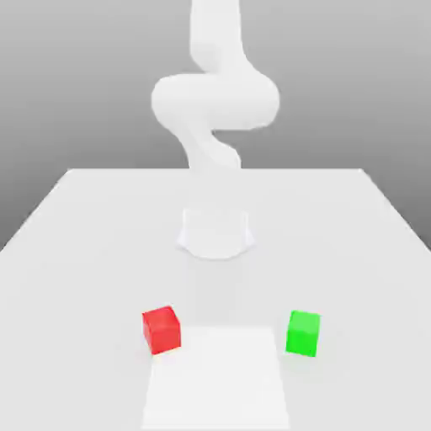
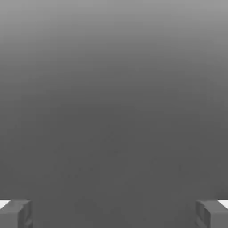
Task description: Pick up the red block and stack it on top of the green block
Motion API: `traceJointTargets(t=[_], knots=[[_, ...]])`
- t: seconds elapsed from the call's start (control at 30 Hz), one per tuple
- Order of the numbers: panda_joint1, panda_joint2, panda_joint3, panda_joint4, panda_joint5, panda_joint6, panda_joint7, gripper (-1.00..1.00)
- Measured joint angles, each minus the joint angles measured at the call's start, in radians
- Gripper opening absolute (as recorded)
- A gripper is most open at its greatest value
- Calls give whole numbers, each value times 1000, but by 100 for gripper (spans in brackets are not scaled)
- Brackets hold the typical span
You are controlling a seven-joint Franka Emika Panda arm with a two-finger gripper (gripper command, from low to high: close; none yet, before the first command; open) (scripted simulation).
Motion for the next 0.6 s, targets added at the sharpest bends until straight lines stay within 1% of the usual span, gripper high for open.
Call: traceJointTargets(t=[0.37,0.5,0.57,0.6], knots=[[-184,365,57,-310,36,263,429,0],[-251,517,75,-433,30,370,618,0],[-273,612,65,-496,14,436,728,0],[-280,659,62,-509,5,472,762,0]])
